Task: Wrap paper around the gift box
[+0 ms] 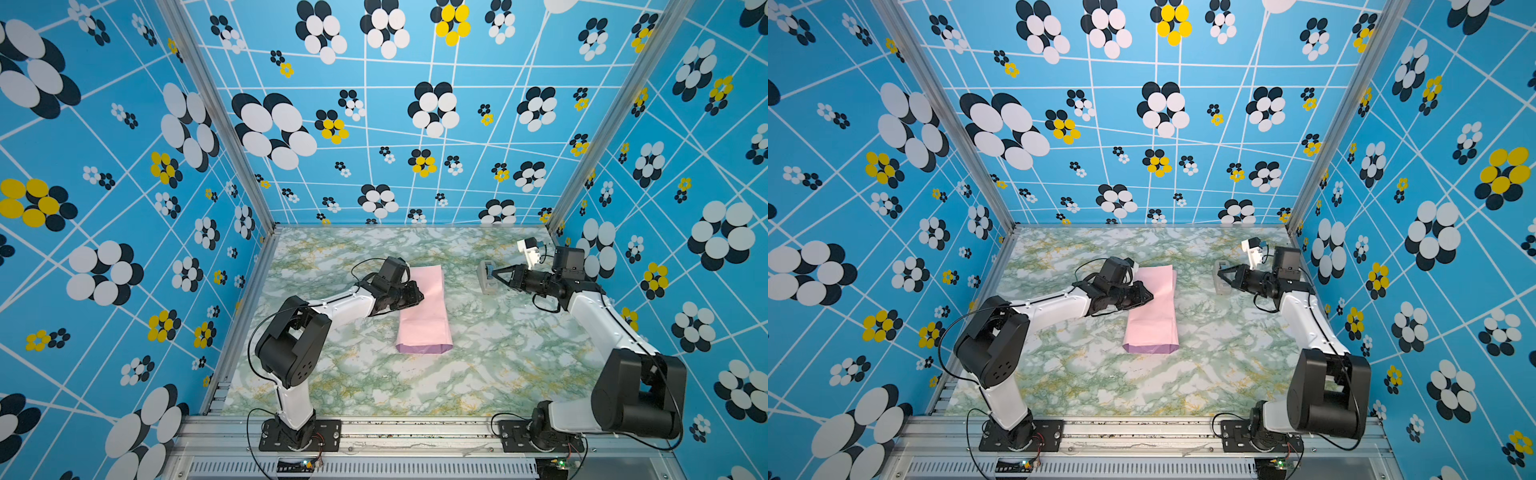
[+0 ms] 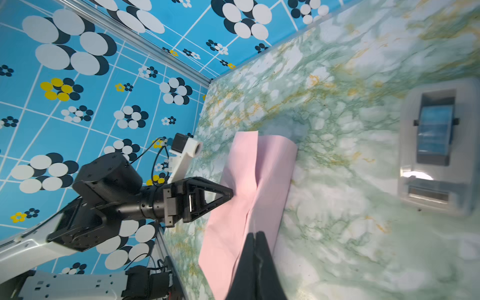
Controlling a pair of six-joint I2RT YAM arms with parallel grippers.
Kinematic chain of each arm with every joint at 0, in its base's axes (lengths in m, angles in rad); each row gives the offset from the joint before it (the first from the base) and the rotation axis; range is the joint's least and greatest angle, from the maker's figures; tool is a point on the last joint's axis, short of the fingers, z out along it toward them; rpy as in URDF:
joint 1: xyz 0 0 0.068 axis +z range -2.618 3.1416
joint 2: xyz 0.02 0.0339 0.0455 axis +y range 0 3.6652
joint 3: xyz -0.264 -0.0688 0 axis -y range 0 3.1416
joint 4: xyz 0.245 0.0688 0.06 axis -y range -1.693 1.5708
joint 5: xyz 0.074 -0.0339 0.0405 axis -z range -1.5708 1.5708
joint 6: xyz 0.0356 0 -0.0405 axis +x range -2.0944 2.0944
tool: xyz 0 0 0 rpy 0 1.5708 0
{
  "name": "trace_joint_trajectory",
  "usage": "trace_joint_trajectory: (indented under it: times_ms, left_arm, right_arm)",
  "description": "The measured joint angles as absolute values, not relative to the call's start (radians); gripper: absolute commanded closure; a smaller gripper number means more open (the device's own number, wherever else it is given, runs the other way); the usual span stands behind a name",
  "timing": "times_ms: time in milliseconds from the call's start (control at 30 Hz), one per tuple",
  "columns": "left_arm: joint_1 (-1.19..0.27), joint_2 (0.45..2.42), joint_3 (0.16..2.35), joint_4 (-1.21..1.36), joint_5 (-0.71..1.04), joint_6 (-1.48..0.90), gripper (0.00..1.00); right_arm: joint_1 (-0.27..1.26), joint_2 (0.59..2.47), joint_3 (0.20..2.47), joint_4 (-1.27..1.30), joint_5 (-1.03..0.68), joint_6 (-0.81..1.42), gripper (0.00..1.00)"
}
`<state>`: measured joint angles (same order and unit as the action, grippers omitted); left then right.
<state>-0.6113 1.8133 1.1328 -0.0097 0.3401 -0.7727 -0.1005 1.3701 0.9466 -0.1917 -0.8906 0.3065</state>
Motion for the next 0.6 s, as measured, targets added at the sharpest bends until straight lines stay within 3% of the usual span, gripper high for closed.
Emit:
trace_joint_trajectory:
  times_ms: [233,600]
  left_arm:
    - [-0.612,1.813,1.133,-0.008,0.34,-0.773,0.8]
    - [-0.612,1.813,1.133,-0.007,0.34,-0.773,0.8]
  right_arm:
    - [0.169,1.243,0.779,0.088,-0.662,0.58,1.0]
    - [0.494,1.294,0.66,0.411,-0.181,0.847,1.0]
